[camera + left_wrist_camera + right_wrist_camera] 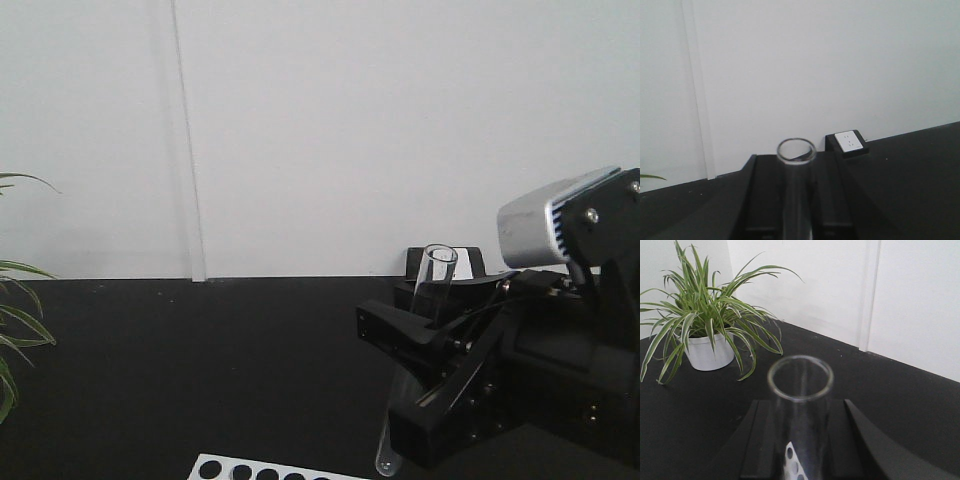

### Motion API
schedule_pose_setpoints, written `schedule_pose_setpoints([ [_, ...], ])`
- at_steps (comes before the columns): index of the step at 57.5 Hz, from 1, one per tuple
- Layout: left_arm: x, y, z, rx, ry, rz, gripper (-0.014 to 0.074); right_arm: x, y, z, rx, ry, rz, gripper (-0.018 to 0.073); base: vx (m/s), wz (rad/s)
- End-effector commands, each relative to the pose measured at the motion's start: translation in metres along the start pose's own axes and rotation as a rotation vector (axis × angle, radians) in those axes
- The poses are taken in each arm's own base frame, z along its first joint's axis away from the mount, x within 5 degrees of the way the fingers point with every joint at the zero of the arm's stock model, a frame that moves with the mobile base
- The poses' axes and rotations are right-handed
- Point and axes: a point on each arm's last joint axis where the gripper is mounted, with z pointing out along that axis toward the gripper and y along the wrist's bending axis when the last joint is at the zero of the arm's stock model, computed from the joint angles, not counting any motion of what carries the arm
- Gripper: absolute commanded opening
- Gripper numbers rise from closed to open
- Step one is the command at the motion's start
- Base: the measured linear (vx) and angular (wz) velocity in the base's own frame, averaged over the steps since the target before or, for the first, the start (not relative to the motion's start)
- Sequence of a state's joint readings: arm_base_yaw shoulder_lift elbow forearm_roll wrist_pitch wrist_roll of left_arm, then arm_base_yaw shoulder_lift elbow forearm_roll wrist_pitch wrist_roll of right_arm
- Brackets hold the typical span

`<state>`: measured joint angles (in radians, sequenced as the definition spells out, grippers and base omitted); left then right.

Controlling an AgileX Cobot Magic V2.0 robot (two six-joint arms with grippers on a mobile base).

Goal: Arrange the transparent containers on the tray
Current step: 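Lift the clear tube up out of the rack with the right gripper, then drive the base to the counter with the yellow tray, holding both tubes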

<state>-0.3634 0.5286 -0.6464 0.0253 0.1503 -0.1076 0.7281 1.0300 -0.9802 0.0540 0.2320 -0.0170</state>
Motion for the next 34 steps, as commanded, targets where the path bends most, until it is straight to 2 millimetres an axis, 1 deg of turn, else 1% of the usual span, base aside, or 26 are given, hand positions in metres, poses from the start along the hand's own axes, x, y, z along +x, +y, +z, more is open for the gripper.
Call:
schedule_pose_setpoints([
  [1,-0.0178,-0.0020,-0.0009,0.014,-0.108,-0.006,0.0104,-0.0222,0.0006,-0.0096,0.001,-0.138,-0.018,0.0109,-0.01,0.01],
  [19,-0.0178,-0.0020,-0.0009,0.014,-0.108,-0.006,0.0104,-0.0222,0.0006,-0.0096,0.001,-0.138,-0.018,0.0109,-0.03,0.01],
  [34,-0.0178,-0.0020,-0.0009,0.014,-0.108,-0.006,0.0104,-0.0222,0.0006,-0.0096,0.001,-0.138,-0.018,0.0109,-0.11,0.02],
])
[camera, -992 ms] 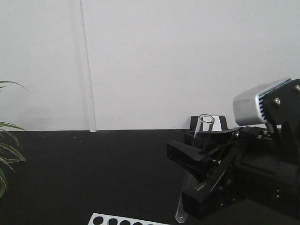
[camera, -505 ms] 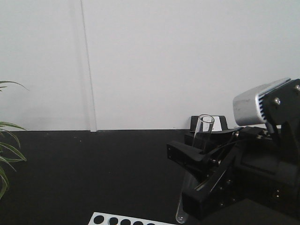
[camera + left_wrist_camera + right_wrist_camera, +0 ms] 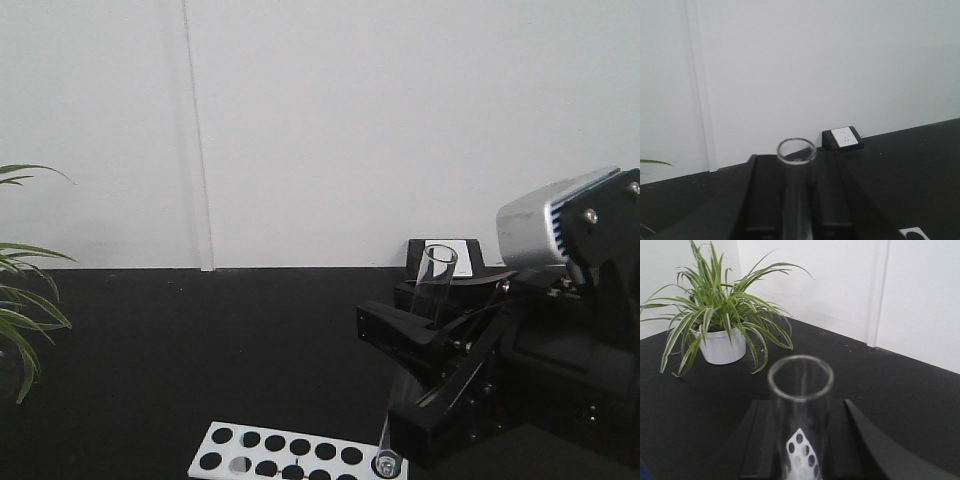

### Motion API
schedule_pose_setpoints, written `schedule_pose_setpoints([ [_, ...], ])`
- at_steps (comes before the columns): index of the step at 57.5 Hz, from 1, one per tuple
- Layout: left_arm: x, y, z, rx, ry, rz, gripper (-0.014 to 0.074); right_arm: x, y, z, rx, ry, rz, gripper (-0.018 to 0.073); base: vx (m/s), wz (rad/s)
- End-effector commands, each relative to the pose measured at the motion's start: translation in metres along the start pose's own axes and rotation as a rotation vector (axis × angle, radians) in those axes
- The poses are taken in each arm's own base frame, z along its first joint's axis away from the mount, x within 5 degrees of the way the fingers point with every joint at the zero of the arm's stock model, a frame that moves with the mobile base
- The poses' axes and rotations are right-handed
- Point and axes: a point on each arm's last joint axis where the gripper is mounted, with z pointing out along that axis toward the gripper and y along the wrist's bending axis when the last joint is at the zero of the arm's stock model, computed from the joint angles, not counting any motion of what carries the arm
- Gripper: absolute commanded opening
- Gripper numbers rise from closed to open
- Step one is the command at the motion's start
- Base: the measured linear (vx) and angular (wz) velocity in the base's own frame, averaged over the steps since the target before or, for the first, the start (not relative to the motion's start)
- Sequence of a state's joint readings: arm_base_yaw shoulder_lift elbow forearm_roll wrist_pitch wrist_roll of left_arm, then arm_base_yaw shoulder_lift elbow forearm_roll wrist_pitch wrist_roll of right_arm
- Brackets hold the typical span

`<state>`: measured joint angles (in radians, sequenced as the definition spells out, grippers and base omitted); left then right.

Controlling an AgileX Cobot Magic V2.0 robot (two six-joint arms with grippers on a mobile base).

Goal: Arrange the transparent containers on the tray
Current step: 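Drive the base to the counter with the yellow tray, holding both tubes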

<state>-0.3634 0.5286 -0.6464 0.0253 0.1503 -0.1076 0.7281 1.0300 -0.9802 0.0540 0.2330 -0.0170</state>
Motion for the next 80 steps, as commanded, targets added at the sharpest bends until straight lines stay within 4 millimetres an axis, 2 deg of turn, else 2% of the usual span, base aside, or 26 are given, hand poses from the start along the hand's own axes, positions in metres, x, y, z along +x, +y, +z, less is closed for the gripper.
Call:
schedule_pose_setpoints([
  [1,-0.0178,-0.0020,-0.0009,0.014,-0.108,-0.006,0.0104,-0.0223,0.0006,-0.0097,0.001,-0.139,-0.018,0.0109,-0.16,0.01],
  [80,-0.0178,-0.0020,-0.0009,0.014,-0.108,-0.006,0.0104,-0.0223,0.0006,-0.0097,0.001,-0.139,-0.019,0.0109,-0.24,0.04],
])
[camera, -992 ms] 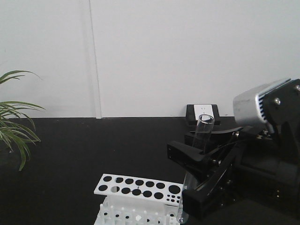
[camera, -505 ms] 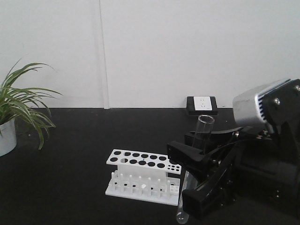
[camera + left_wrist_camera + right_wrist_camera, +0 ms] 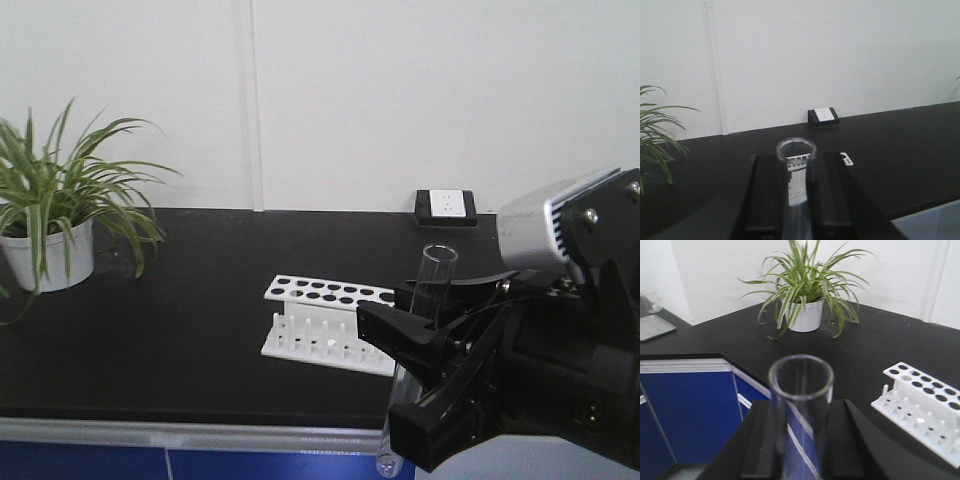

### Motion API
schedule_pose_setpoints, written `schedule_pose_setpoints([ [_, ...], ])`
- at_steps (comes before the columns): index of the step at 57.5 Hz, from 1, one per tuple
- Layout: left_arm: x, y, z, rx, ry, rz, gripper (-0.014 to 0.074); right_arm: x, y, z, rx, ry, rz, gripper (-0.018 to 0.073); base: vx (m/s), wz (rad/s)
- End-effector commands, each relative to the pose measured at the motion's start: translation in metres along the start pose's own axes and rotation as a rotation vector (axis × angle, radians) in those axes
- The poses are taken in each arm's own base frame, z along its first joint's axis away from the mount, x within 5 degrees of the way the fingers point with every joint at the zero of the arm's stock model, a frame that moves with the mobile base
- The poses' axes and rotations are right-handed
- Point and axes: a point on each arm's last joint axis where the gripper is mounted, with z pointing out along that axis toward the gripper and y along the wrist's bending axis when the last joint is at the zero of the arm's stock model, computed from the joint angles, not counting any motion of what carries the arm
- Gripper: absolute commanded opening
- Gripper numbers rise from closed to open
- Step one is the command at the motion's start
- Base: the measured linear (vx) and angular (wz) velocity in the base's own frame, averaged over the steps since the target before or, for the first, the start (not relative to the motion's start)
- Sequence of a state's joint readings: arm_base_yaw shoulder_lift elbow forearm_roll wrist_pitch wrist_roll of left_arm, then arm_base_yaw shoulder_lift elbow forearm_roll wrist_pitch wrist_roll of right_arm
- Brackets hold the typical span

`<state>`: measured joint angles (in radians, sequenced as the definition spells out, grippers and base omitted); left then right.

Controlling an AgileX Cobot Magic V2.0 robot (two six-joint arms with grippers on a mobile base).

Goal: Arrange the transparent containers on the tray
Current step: 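Drive the base to the counter with the yellow tray, holding both tubes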

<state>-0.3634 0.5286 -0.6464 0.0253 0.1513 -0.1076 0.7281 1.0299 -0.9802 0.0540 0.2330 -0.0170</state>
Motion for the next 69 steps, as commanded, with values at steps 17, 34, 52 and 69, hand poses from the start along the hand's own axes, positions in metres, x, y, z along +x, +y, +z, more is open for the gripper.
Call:
schedule_pose_setpoints([
  [17,-0.0178,-0.0020,-0.0009,0.015,-0.109,-0.007,0.0104,-0.0222,0.0006,-0.0096,0.001,-0.139,-0.019,0.0109,-0.29,0.12],
  [34,-0.0178,-0.0020,-0.0009,0.015,-0.109,-0.007,0.0104,-0.0222,0.0006,-0.0096,0.001,-0.139,-0.019,0.0109,-0.30,0.10],
  [52,-0.0181,-0.0020,-0.0015,0.015,-0.111,-0.008,0.0104,-0.0222,0.0006,-0.0096,0.001,-0.139,-0.019,0.0109,-0.30,0.08],
  [69,-0.0181,-0.0020,-0.0015,0.015,-0.111,-0.008,0.0104,-0.0222,0.0006,-0.0096,0.001,-0.139,-0.019,0.0109,-0.27,0.08],
])
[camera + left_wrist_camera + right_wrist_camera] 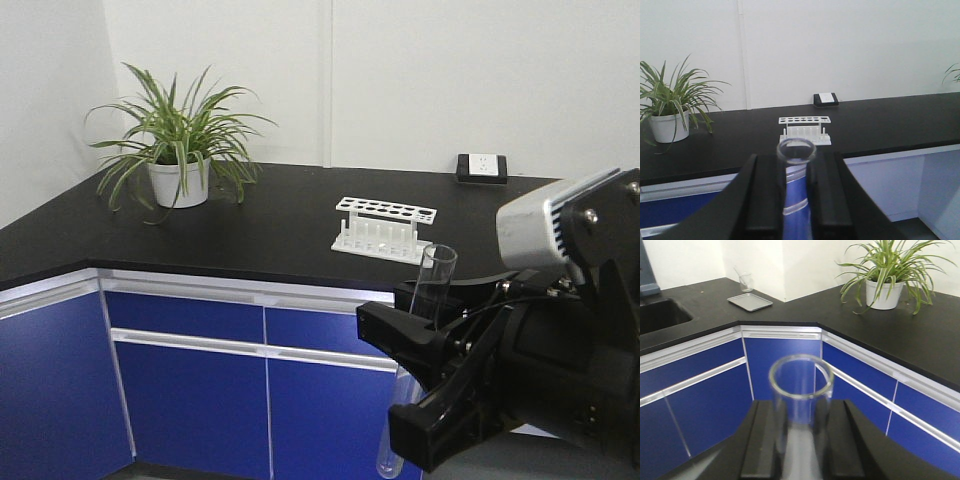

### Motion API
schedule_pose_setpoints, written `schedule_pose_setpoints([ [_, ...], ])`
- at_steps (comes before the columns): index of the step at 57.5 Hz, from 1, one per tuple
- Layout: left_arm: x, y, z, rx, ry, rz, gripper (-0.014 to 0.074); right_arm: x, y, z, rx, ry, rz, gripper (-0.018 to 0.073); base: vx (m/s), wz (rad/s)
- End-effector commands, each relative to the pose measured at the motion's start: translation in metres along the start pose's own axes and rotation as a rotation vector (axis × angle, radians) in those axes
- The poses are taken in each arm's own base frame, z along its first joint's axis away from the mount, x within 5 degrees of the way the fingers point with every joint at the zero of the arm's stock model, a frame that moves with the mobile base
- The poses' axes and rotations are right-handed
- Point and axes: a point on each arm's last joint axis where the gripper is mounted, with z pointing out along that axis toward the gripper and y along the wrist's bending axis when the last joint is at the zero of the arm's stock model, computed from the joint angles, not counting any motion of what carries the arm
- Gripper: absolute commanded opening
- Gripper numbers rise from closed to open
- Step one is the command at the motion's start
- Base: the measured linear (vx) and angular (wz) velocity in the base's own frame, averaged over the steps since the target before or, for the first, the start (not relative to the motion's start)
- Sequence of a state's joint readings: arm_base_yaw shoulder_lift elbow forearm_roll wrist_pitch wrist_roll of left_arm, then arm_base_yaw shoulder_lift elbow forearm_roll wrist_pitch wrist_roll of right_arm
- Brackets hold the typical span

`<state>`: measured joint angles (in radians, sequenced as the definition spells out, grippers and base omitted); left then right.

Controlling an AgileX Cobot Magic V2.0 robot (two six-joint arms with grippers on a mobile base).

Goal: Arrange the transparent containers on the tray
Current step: 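Drive the base to the counter with the yellow tray, holding both tubes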

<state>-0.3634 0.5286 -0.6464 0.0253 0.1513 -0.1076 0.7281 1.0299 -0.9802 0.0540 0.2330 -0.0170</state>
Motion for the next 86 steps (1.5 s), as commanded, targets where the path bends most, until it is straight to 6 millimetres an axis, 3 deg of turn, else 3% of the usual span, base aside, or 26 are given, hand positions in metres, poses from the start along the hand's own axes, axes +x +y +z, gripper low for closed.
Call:
schedule_pose_setpoints([
  [1,-0.0181,-0.0020,-0.0015,0.015,-0.111,-0.008,0.0104,-0.0222,0.0006,-0.0096,0.001,-0.139,-0.019,0.0109,-0.25,0.12],
  [27,-0.0181,-0.0020,-0.0015,0.015,-0.111,-0.008,0.0104,-0.0222,0.0006,-0.0096,0.001,-0.139,-0.019,0.0109,-0.19,0.24],
  [86,-0.0181,-0.0020,-0.0015,0.015,-0.111,-0.008,0.0104,-0.0222,0.0006,-0.0096,0.001,-0.139,-0.019,0.0109,-0.06,0.48],
])
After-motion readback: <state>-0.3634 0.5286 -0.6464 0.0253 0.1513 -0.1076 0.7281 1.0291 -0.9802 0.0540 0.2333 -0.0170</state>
